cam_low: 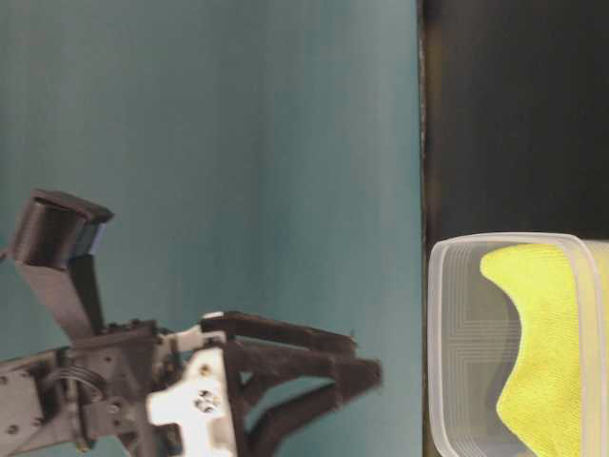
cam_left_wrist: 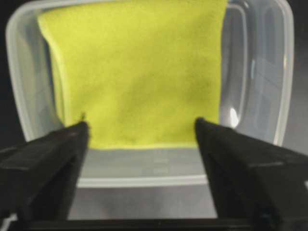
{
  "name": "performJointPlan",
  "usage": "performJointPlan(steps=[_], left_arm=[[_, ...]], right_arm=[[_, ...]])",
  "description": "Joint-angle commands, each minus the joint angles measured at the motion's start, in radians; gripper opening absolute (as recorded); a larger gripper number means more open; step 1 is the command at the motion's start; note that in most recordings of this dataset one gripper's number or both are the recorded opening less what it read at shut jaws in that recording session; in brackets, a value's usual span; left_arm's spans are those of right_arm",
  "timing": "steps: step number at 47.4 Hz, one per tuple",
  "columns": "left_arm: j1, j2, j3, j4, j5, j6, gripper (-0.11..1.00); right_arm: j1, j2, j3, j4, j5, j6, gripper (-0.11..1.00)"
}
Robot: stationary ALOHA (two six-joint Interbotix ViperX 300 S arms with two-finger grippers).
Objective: Place the yellow towel into the container with the left arm.
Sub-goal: 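Lower the towel into the container and open the left gripper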
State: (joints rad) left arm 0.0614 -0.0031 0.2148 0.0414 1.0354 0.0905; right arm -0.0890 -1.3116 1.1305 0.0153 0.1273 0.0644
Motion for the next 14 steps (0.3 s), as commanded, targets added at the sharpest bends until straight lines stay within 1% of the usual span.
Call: performJointPlan(steps=[1, 3, 8, 14], left_arm=[[0.003, -0.069, -0.049, 0.003, -0.006, -0.003, 0.79], [0.003, -0.092, -0.058, 0.003, -0.009, -0.003, 0.78], [-0.005, -0.160, -0.071, 0.003, -0.023, -0.005, 0.79], [-0.021, -0.258, -0.041, 0.003, -0.069, -0.005, 0.80]], right_arm=[[-0.003, 0.005, -0.012, 0.000, -0.012, 0.000, 0.80], [-0.002, 0.003, -0.012, 0.000, -0.011, 0.000, 0.80], [-0.002, -0.002, -0.011, 0.002, -0.008, 0.000, 0.80], [-0.002, -0.008, -0.002, 0.002, -0.002, 0.000, 0.80]])
